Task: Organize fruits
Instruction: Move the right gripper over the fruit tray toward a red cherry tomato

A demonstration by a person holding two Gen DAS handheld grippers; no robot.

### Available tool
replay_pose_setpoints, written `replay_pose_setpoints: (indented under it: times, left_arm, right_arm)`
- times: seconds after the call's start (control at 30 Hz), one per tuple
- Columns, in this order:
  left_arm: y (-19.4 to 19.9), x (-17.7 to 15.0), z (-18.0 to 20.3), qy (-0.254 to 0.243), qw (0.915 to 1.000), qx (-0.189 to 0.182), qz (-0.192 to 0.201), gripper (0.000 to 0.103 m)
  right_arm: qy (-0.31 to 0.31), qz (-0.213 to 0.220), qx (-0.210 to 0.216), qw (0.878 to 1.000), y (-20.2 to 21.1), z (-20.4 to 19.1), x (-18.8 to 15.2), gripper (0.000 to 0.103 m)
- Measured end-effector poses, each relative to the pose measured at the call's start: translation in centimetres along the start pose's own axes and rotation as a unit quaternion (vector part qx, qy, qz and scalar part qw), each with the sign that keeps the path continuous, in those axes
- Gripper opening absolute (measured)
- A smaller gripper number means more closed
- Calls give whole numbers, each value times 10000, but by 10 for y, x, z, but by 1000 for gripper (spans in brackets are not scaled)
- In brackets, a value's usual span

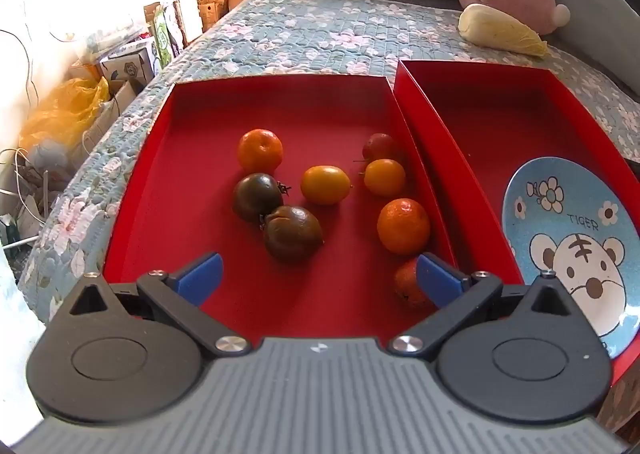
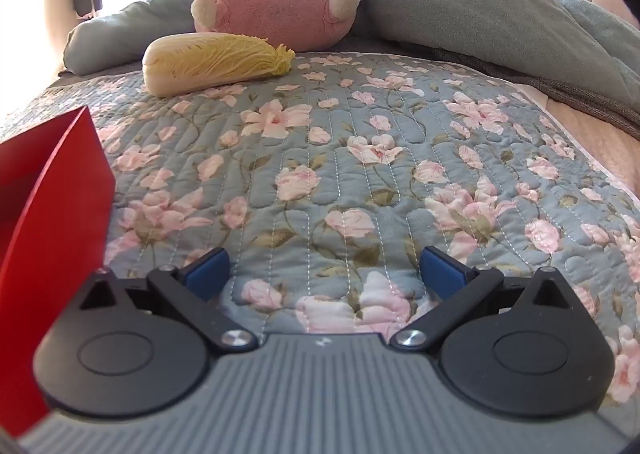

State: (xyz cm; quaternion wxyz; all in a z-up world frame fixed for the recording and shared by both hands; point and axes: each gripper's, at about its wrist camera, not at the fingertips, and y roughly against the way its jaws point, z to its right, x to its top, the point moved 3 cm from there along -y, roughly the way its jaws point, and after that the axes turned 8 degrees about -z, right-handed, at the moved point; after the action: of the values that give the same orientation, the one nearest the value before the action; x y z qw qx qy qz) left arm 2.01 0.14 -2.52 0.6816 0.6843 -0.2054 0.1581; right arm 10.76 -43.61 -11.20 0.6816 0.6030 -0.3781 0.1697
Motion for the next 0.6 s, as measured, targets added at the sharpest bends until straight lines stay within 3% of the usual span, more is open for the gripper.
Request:
replay_pose_setpoints:
  times: [0.13, 0.4, 0.5, 0.6]
  left_arm:
    - [-9, -2, -11, 243, 9996, -68, -141, 103]
    - [-17, -5, -20, 294, 9989, 262, -235, 103]
    - [-18, -4, -21, 293, 9986, 348, -282, 103]
    - [-15, -5, -18, 272, 9989, 321, -202, 103]
  right_arm:
    - [-33, -30, 31, 10000, 2, 0, 2, 103]
    - [150, -914, -13, 9957, 19, 14, 12, 103]
    - [199, -924, -512, 9942, 37, 19, 9, 103]
    - [363, -558, -889, 9938, 67, 23, 7, 103]
